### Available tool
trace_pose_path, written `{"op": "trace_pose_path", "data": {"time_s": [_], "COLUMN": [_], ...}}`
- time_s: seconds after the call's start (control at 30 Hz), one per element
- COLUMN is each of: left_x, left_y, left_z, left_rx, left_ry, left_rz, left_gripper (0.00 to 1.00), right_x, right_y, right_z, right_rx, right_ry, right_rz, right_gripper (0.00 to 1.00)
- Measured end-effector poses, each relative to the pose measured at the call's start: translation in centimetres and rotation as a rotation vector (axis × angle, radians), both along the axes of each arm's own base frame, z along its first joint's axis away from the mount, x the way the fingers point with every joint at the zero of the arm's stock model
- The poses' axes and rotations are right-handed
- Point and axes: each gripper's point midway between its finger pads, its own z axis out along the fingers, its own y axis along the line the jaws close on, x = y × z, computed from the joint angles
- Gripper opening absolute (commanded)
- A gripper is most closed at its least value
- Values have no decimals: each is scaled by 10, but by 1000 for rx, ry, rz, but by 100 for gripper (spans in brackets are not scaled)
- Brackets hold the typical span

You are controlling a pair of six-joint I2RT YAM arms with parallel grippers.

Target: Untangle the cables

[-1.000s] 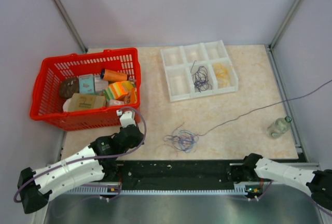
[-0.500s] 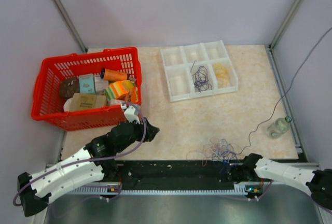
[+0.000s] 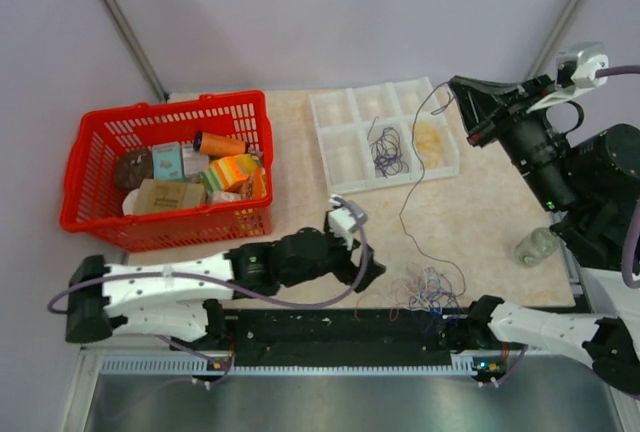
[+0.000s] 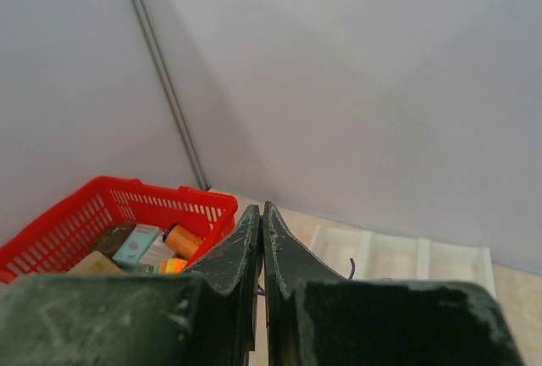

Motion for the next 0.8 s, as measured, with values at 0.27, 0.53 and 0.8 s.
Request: {"op": "trace_pose_path", "data": {"time_s": [0.27, 0.53, 0.8], "left_x": [-3, -2, 20], "left_y": [-89, -156, -131], "left_z": [-94, -157, -166], "left_rx": [158, 252, 355], "left_ry": [64, 134, 102], "left_rz": [-132, -201, -41], "left_gripper": [99, 57, 0], "right_x": [-60, -157, -149], "right_y": [-82, -197, -200], "right_z": [52, 121, 113], "right_rx": [172, 452, 399], "right_ry": [-62, -290, -277], "right_rz": [-52, -68, -129], "right_gripper": [0, 0, 0]}}
